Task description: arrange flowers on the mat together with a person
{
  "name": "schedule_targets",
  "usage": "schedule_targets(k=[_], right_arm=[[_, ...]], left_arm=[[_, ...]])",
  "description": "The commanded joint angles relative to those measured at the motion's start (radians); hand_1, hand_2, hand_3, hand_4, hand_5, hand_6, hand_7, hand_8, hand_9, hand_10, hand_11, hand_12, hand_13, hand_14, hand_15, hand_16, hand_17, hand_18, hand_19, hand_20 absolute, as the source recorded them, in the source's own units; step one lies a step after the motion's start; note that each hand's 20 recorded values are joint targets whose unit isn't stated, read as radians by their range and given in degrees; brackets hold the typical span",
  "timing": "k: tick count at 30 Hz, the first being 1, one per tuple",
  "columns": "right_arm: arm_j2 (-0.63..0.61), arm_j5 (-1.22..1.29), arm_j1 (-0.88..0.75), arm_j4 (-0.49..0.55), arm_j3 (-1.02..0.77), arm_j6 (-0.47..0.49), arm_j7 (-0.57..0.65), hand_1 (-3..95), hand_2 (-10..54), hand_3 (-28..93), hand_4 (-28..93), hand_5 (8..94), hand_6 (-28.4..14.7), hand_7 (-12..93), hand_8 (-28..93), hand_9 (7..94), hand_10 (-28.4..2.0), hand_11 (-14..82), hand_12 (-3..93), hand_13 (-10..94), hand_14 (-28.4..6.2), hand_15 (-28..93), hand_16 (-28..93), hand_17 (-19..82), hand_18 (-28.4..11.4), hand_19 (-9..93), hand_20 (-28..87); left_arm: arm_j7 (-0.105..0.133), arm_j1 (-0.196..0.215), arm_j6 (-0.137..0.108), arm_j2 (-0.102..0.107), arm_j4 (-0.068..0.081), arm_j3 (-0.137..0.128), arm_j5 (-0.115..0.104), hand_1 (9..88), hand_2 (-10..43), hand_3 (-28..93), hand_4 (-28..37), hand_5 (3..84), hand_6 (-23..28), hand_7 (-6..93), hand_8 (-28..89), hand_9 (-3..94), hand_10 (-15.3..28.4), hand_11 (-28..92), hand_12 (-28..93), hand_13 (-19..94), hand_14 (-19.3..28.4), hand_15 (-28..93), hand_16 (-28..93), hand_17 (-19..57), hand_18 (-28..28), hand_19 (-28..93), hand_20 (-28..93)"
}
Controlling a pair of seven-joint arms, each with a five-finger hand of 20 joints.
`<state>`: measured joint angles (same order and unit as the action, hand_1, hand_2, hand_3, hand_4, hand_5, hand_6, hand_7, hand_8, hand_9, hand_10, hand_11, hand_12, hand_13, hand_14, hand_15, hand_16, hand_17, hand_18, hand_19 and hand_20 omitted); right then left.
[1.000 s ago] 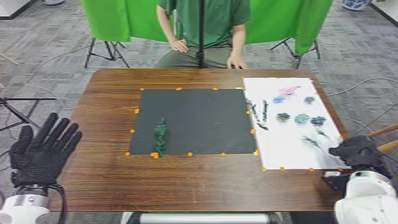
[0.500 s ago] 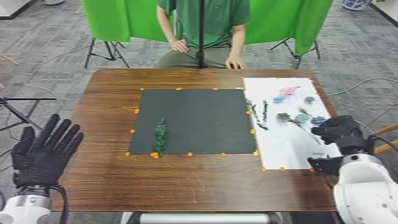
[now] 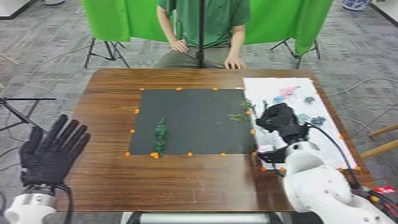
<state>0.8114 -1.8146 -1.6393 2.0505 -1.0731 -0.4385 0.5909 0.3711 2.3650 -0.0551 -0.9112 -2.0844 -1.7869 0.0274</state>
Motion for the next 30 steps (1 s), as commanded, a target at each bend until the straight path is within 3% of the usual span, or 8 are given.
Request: schedule_targets(k=[1, 11, 16, 22, 26, 28, 29, 30], right_arm=[[0.101, -0.080, 0.140, -0.030, 0.137, 0.031, 0.024, 53.7, -9.5, 69, -24, 69.2, -1.5, 45, 6, 63.4, -14.4, 54.3, 54.5, 52, -15.7, 78, 34, 22, -19.4, 66, 30], [0.195, -0.142, 0.285, -0.153, 0.336, 0.075, 0.040, 53.5, -9.5, 68, -24, 69.7, -1.7, 45, 6, 63.5, -14.7, 54.4, 53.9, 52, -15.8, 78, 34, 22, -19.8, 66, 29], [0.229, -0.220, 0.334, -0.208, 0.431, 0.054, 0.081, 53.8, -9.5, 68, -24, 69.8, -1.6, 45, 6, 63.4, -14.8, 54.4, 53.8, 52, -16.0, 78, 34, 22, -20.1, 66, 29], [0.259, -0.271, 0.349, -0.228, 0.500, 0.037, 0.125, 52.4, -9.5, 65, -23, 68.8, -2.5, 43, 6, 62.3, -15.8, 57.1, 50.4, 51, -16.9, 78, 33, 22, -20.8, 67, 28], [0.261, -0.253, 0.324, -0.217, 0.489, 0.050, 0.087, 50.7, -9.5, 63, -23, 66.9, -3.0, 42, 6, 60.9, -16.6, 60.4, 44.9, 51, -17.3, 79, 33, 22, -21.3, 68, 27], [0.259, -0.250, 0.319, -0.213, 0.487, 0.055, 0.080, 45.2, -9.5, 67, -25, 66.6, -2.9, 38, 3, 60.0, -16.9, 61.8, 41.4, 51, -17.6, 79, 32, 21, -21.5, 68, 26], [0.262, -0.252, 0.314, -0.216, 0.483, 0.053, 0.075, 41.1, -9.5, 71, -25, 66.4, -2.4, 34, -10, 59.3, -17.1, 61.3, 39.7, 50, -17.8, 79, 32, 21, -21.6, 68, 26], [0.256, -0.246, 0.316, -0.214, 0.486, 0.041, 0.072, 40.0, -9.5, 72, -26, 66.2, -2.4, 33, -14, 59.0, -17.1, 61.2, 39.3, 50, -17.8, 79, 32, 21, -21.7, 68, 26]], left_arm=[[-0.030, -0.011, -0.009, 0.005, 0.011, 0.006, -0.002, 24.3, 11.0, 70, -28.3, 38.5, 6.7, 3.1, -8, 33.5, 12.5, 11, 5, 23, 12.7, 20, -7, -2.5, 9.8, 19, 10], [-0.040, -0.028, -0.009, 0.012, 0.021, 0.018, 0.003, 26.1, 8.6, 70, -28.3, 38.3, 6.7, 3.1, -8, 33.4, 12.7, 11, 5, 23, 12.7, 20, -7, -2.6, 9.9, 19, 10], [-0.044, -0.046, -0.005, 0.014, 0.029, 0.032, 0.002, 26.8, 8.0, 70, -28.3, 38.3, 6.8, 3.2, -8, 33.4, 12.7, 11, 5, 23, 12.6, 20, -7, -2.6, 9.9, 19, 10], [-0.050, -0.056, -0.006, 0.015, 0.034, 0.036, 0.002, 27.7, 7.1, 70, -28.3, 38.2, 6.8, 3.3, -8, 33.4, 12.7, 11, 5, 23, 12.5, 20, -7, -2.6, 9.9, 19, 10], [-0.051, -0.060, -0.003, 0.014, 0.036, 0.041, 0.005, 28.3, 6.1, 70, -28.2, 38.2, 6.8, 3.3, -8, 33.3, 12.6, 11, 5, 23, 12.5, 20, -7, -2.6, 9.9, 19, 10], [-0.053, -0.062, -0.004, 0.014, 0.037, 0.043, 0.005, 28.7, 5.7, 70, -28.0, 38.1, 6.8, 3.4, -8, 33.2, 12.6, 11, 5, 23, 12.5, 20, -7, -2.7, 9.9, 19, 10], [-0.056, -0.063, -0.006, 0.012, 0.038, 0.043, 0.001, 28.8, 5.6, 70, -28.0, 38.1, 6.8, 3.5, -8, 33.2, 12.6, 11, 5, 23, 12.5, 20, -7, -2.7, 9.9, 19, 10], [-0.057, -0.069, -0.006, 0.012, 0.040, 0.046, -0.001, 28.9, 5.5, 70, -28.0, 38.1, 6.7, 3.5, -8, 33.2, 12.6, 11, 5, 23, 12.5, 20, -7, -2.6, 9.9, 19, 10]])
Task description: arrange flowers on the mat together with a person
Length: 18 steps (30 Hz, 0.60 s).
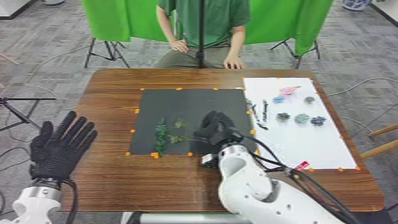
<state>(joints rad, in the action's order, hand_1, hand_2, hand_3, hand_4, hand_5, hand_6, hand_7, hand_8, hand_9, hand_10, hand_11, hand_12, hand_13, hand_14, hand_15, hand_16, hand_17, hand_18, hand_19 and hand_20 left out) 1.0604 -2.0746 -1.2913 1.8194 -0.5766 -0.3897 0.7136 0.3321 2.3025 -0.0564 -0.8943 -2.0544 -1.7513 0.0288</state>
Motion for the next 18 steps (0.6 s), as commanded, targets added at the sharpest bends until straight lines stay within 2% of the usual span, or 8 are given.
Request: schedule_targets(k=[1, 10, 14, 16, 18], right_arm=[[0.005, 0.019, -0.037, 0.020, -0.014, -0.019, -0.052, 39.4, -9.5, 72, -26, 66.0, -2.5, 32, -15, 58.8, -17.2, 60.9, 39.1, 50, -17.8, 79, 32, 20, -21.7, 68, 26], [-0.075, 0.022, -0.101, 0.102, -0.086, -0.035, -0.036, 36.1, -9.5, 71, -23, 64.3, -3.2, 27, -14, 58.2, -17.7, 59.7, 37.3, 50, -17.9, 79, 31, 20, -21.9, 67, 26], [-0.097, 0.027, -0.127, 0.121, -0.114, 0.011, -0.030, 35.5, -9.5, 71, -22, 64.9, -3.8, 26, -14, 58.5, -18.1, 59.3, 36.9, 50, -18.3, 79, 31, 20, -22.0, 67, 27], [-0.108, 0.056, -0.136, 0.122, -0.118, 0.021, -0.067, 34.6, -8.3, 70, -20, 66.9, -4.0, 26, -14, 59.0, -18.4, 59.0, 36.8, 50, -18.8, 79, 31, 20, -22.1, 67, 27], [-0.109, 0.019, -0.134, 0.115, -0.103, 0.035, -0.059, 34.4, -7.9, 70, -20, 67.8, -4.1, 26, -13, 59.8, -18.6, 58.9, 36.7, 50, -19.1, 79, 31, 20, -22.1, 68, 27]], left_arm=[[-0.018, -0.005, -0.004, -0.005, 0.009, 0.011, -0.005, 28.9, 5.5, 69, -28.0, 38.1, 6.8, 3.5, -8, 33.2, 12.6, 11, 5, 23, 12.5, 20, -7, -2.6, 9.9, 19, 10], [-0.001, 0.031, -0.008, -0.020, -0.006, -0.014, -0.012, 26.8, 8.6, 70, -28.2, 38.2, 6.8, 3.5, -8, 33.4, 12.7, 11, 5, 23, 12.6, 20, -7, -2.6, 9.9, 19, 10], [0.002, 0.041, -0.010, -0.020, -0.007, -0.023, -0.012, 26.5, 8.9, 70, -28.3, 38.3, 6.8, 3.5, -8, 33.5, 12.7, 11, 5, 23, 12.6, 20, -7, -2.6, 9.9, 19, 10], [0.003, 0.041, -0.012, -0.020, -0.006, -0.023, -0.013, 26.5, 9.0, 70, -28.3, 38.3, 6.8, 3.5, -8, 33.5, 12.7, 11, 5, 23, 12.6, 20, -7, -2.6, 9.9, 19, 10], [-0.005, 0.032, -0.011, -0.020, -0.002, -0.018, -0.013, 26.4, 9.0, 70, -28.3, 38.3, 6.8, 3.5, -8, 33.5, 12.7, 11, 5, 23, 12.7, 20, -7, -2.6, 9.9, 19, 10]])
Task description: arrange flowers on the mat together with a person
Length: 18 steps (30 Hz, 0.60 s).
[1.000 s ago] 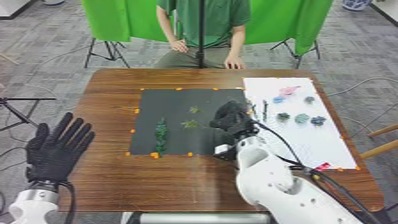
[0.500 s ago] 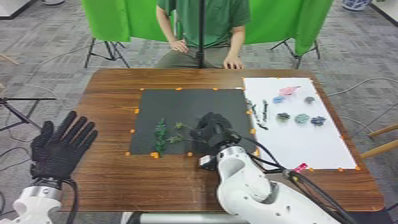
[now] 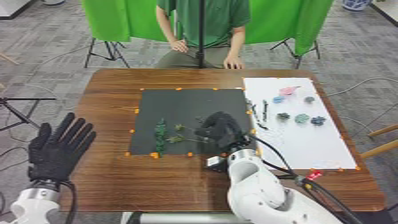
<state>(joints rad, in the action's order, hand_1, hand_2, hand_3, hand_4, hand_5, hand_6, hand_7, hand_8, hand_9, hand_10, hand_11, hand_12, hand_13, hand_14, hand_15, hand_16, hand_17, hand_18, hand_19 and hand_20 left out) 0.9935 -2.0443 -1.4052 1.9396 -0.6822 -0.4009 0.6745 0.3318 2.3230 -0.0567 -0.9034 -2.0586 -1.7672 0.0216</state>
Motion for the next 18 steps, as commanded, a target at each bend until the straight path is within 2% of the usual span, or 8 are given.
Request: schedule_targets(k=[1, 2, 4, 11, 18], right_arm=[[-0.043, -0.010, -0.018, -0.004, 0.005, 0.076, -0.017, 34.1, -7.9, 70, -19, 68.1, -4.0, 26, -13, 60.2, -18.6, 58.9, 36.7, 50, -19.3, 79, 31, 20, -22.1, 68, 27], [-0.040, -0.004, -0.020, -0.001, 0.001, 0.112, -0.015, 33.6, -7.6, 70, -19, 68.4, -3.9, 26, -13, 60.4, -18.7, 58.8, 36.7, 50, -19.3, 79, 31, 20, -22.2, 68, 27], [-0.041, 0.017, -0.019, 0.001, 0.011, 0.122, -0.012, 32.4, -5.8, 69, -19, 69.1, -4.0, 26, -13, 60.6, -18.9, 58.5, 36.9, 50, -19.5, 79, 31, 20, -22.3, 68, 27], [-0.037, 0.077, -0.038, 0.018, 0.031, 0.159, -0.036, 30.9, -1.1, 69, -19, 72.2, -4.2, 25, -13, 62.5, -19.2, 57.8, 36.8, 51, -19.9, 78, 32, 20, -22.9, 68, 28], [-0.035, 0.092, -0.032, 0.028, 0.054, 0.217, -0.053, 31.5, 0.7, 68, -19, 74.7, -3.9, 25, -13, 64.0, -19.2, 57.2, 36.8, 52, -20.1, 78, 32, 21, -22.9, 68, 28]], left_arm=[[-0.006, 0.010, -0.005, -0.009, 0.003, 0.000, -0.004, 26.4, 9.1, 70, -28.3, 38.3, 6.8, 3.5, -8, 33.6, 12.7, 11, 5, 23, 12.7, 21, -7, -2.6, 9.9, 19, 10], [-0.008, 0.009, -0.007, -0.008, 0.002, 0.003, -0.003, 26.3, 9.1, 70, -28.3, 38.3, 6.8, 3.6, -8, 33.6, 12.7, 12, 5, 23, 12.7, 21, -7, -2.6, 9.9, 19, 10], [-0.016, 0.001, -0.007, -0.009, 0.004, 0.009, 0.007, 26.2, 9.2, 70, -28.3, 38.3, 6.8, 3.6, -8, 33.6, 12.7, 12, 5, 23, 12.7, 20, -7, -2.6, 9.9, 19, 10], [-0.013, 0.004, -0.006, -0.010, 0.003, 0.012, -0.001, 26.1, 9.2, 70, -28.3, 38.3, 6.8, 3.7, -8, 33.6, 12.7, 12, 5, 23, 12.8, 20, -7, -2.7, 9.9, 19, 10], [-0.008, 0.004, -0.008, -0.009, 0.003, 0.007, -0.005, 26.1, 9.4, 70, -28.3, 38.4, 6.7, 3.7, -8, 33.6, 12.7, 12, 5, 23, 12.8, 21, -7, -2.7, 9.9, 19, 10]])
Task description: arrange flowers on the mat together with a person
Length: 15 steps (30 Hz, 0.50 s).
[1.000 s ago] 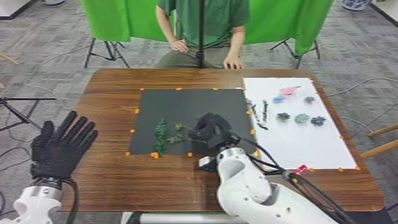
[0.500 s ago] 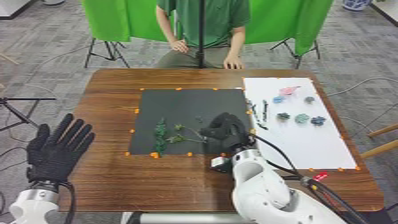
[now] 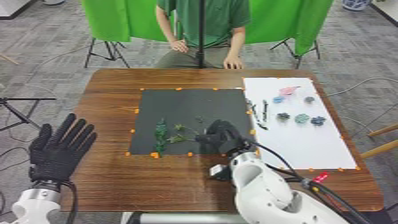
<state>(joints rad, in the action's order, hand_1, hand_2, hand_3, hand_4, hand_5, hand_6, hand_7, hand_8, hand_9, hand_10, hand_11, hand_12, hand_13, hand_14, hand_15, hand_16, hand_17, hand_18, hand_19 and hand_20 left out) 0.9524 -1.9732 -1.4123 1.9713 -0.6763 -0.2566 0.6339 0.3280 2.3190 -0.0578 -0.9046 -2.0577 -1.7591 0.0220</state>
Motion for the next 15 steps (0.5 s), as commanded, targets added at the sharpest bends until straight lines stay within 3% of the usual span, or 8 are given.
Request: schedule_targets(k=[1, 5, 7, 9, 12, 15], right_arm=[[0.007, 0.021, -0.023, -0.003, 0.051, 0.083, -0.012, 31.7, 0.8, 68, -19, 75.2, -3.9, 25, -13, 64.3, -19.1, 57.1, 36.8, 52, -20.0, 78, 32, 21, -23.0, 68, 28], [0.006, 0.029, -0.036, 0.001, 0.039, 0.067, -0.023, 31.7, 1.0, 68, -18, 75.7, -3.8, 25, -13, 64.6, -19.1, 56.9, 37.1, 52, -20.0, 78, 32, 21, -23.0, 68, 28], [-0.011, 0.008, -0.029, 0.000, 0.061, -0.108, -0.026, 31.8, 0.8, 69, -18, 74.9, -3.8, 25, -12, 64.4, -19.0, 56.8, 37.4, 52, -19.9, 78, 32, 21, -23.0, 68, 28], [-0.017, -0.021, -0.028, -0.001, 0.045, -0.193, -0.013, 32.3, -0.4, 70, -19, 73.3, -3.8, 29, -11, 64.1, -18.8, 57.5, 37.6, 52, -19.6, 78, 32, 21, -22.9, 68, 28], [-0.024, -0.032, -0.023, 0.001, -0.003, -0.148, 0.018, 31.9, -0.7, 71, -19, 71.6, -3.8, 33, -12, 63.4, -18.7, 58.3, 37.9, 52, -19.4, 78, 33, 21, -22.7, 68, 28], [-0.036, -0.031, -0.011, -0.008, -0.014, -0.131, 0.057, 30.6, 0.9, 70, -19, 72.0, -4.3, 29, -14, 62.8, -19.1, 57.8, 37.7, 51, -19.5, 78, 33, 21, -22.6, 69, 28]], left_arm=[[-0.005, 0.008, -0.007, -0.007, 0.003, 0.000, -0.008, 26.1, 9.4, 70, -28.3, 38.4, 6.8, 3.7, -8, 33.6, 12.7, 12, 5, 23, 12.8, 21, -7, -2.7, 9.9, 19, 10], [-0.007, 0.004, -0.006, -0.010, 0.005, 0.009, -0.008, 26.0, 9.5, 70, -28.3, 38.4, 6.8, 3.7, -8, 33.6, 12.7, 12, 5, 23, 13.0, 21, -7, -2.7, 9.9, 19, 10], [-0.007, 0.002, -0.004, -0.013, 0.005, 0.010, -0.005, 26.0, 9.6, 70, -28.3, 38.4, 6.8, 3.7, -8, 33.6, 12.7, 12, 5, 23, 13.0, 21, -7, -2.7, 9.9, 20, 10], [-0.007, 0.008, -0.005, -0.013, 0.005, 0.006, -0.003, 25.9, 9.6, 70, -28.3, 38.4, 6.9, 3.7, -8, 33.7, 12.7, 12, 5, 23, 13.1, 21, -7, -2.7, 9.9, 20, 10], [0.000, 0.019, -0.012, -0.016, 0.002, -0.001, -0.012, 25.9, 9.6, 70, -28.3, 38.5, 6.9, 3.6, -8, 33.7, 12.6, 12, 5, 23, 13.1, 21, -7, -2.7, 9.9, 20, 10], [0.000, 0.021, -0.012, -0.016, 0.002, 0.001, -0.010, 25.9, 9.6, 70, -28.3, 38.5, 6.8, 3.7, -8, 33.7, 12.6, 12, 5, 23, 13.0, 21, -7, -2.7, 9.9, 20, 10]])
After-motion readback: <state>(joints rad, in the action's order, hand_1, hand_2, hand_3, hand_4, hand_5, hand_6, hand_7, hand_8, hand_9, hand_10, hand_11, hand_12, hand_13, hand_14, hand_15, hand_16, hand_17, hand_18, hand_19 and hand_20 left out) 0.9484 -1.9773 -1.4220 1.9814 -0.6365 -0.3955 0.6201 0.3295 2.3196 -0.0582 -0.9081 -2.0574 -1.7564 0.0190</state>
